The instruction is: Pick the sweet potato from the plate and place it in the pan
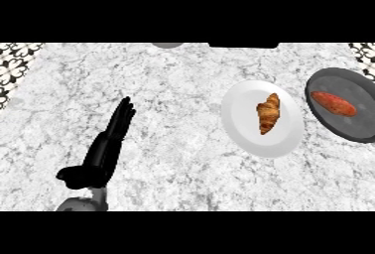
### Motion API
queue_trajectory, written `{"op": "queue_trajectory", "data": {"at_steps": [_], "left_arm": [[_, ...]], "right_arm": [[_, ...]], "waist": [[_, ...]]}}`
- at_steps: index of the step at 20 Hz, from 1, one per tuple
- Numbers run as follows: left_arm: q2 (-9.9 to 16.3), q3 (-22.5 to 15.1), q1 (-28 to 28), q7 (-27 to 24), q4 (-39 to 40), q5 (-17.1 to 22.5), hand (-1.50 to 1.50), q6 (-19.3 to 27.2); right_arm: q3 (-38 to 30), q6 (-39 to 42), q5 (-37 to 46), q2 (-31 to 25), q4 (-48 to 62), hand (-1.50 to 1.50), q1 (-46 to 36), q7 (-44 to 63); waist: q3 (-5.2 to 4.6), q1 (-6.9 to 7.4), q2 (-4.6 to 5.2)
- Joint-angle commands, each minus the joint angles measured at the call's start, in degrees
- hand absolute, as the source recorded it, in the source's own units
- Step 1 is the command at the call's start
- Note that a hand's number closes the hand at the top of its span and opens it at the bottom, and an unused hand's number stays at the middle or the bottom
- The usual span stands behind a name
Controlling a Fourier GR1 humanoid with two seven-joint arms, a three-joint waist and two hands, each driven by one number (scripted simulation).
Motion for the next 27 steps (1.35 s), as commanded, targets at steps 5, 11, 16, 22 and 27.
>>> {"op": "queue_trajectory", "data": {"at_steps": [5,11,16,22,27], "left_arm": [[2.1,2.1,1.2,0.0,-1.1,1.8,0.0,-1.7],[0.5,0.4,1.1,0.2,-1.3,-0.3,0.0,0.2],[-1.2,-0.5,0.6,0.4,0.0,0.0,0.0,0.2],[0.2,0.0,0.1,2.7,-3.0,0.5,0.0,-0.8],[-0.6,-1.0,3.1,-0.2,-1.8,-1.0,0.0,0.4]], "right_arm": [[1.5,9.6,0.3,-1.4,-2.5,-1.5,8.0,-12.8],[2.3,9.2,-0.1,-2.4,-3.9,-1.5,8.0,-12.3],[3.4,5.7,0.4,-1.8,-3.9,-1.5,8.5,-12.0],[4.9,5.0,0.8,-1.4,-4.3,-1.5,9.6,-13.7],[4.9,1.5,0.6,-3.1,-5.4,-1.5,9.2,-15.6]], "waist": [[-0.01,-0.64,-0.3],[-0.03,-0.37,-0.37],[-0.02,-0.05,-0.18],[-0.03,-0.02,-0.42],[-0.11,-0.05,-0.45]]}}
